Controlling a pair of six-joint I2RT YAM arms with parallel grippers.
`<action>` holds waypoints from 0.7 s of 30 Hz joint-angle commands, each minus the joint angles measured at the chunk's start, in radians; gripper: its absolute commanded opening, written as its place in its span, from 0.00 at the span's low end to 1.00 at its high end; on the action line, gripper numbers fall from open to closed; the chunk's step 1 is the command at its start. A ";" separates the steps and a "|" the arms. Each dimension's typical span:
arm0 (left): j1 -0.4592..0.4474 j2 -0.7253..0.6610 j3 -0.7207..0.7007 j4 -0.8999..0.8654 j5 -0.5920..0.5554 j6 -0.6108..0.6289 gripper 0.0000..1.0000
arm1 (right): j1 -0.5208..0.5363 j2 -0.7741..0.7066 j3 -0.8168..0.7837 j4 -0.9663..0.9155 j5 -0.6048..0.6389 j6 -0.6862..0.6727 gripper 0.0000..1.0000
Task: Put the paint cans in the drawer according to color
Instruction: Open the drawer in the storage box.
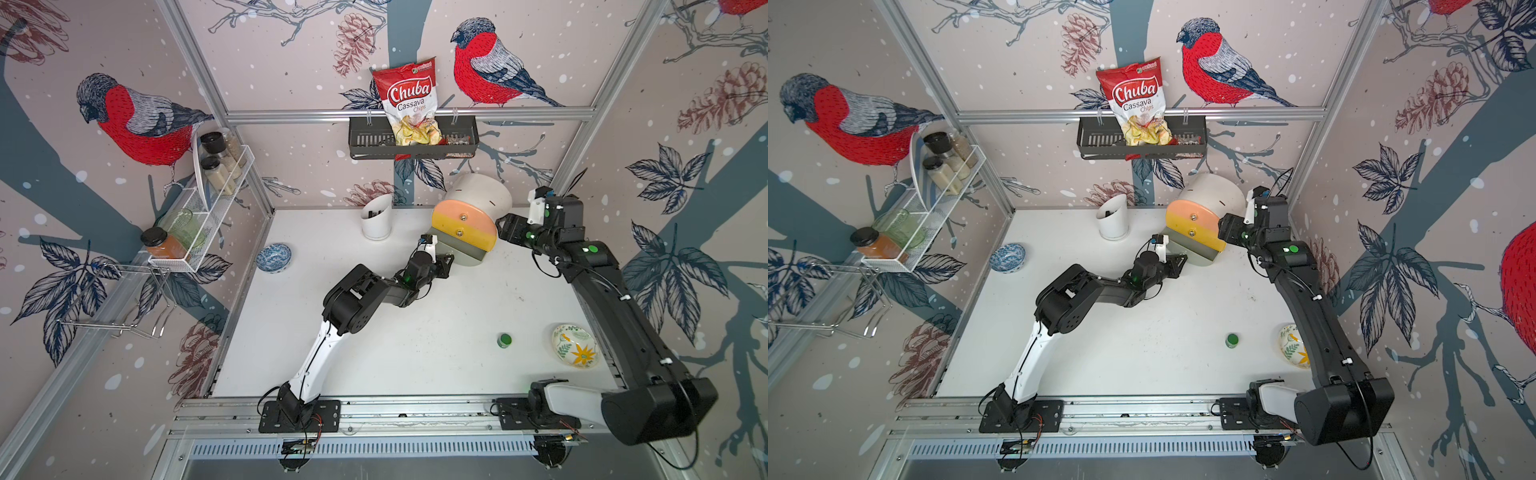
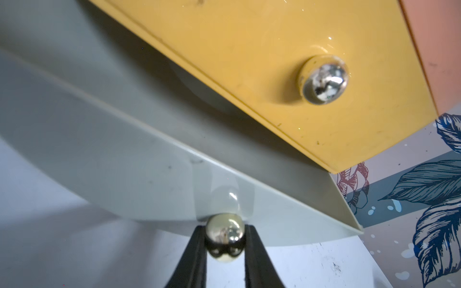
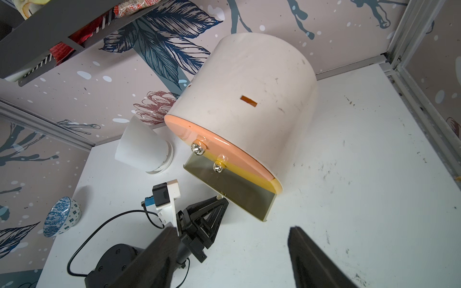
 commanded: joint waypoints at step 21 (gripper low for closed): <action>-0.011 -0.106 -0.198 0.136 -0.006 -0.014 0.21 | 0.006 -0.054 -0.029 -0.032 -0.002 0.024 0.74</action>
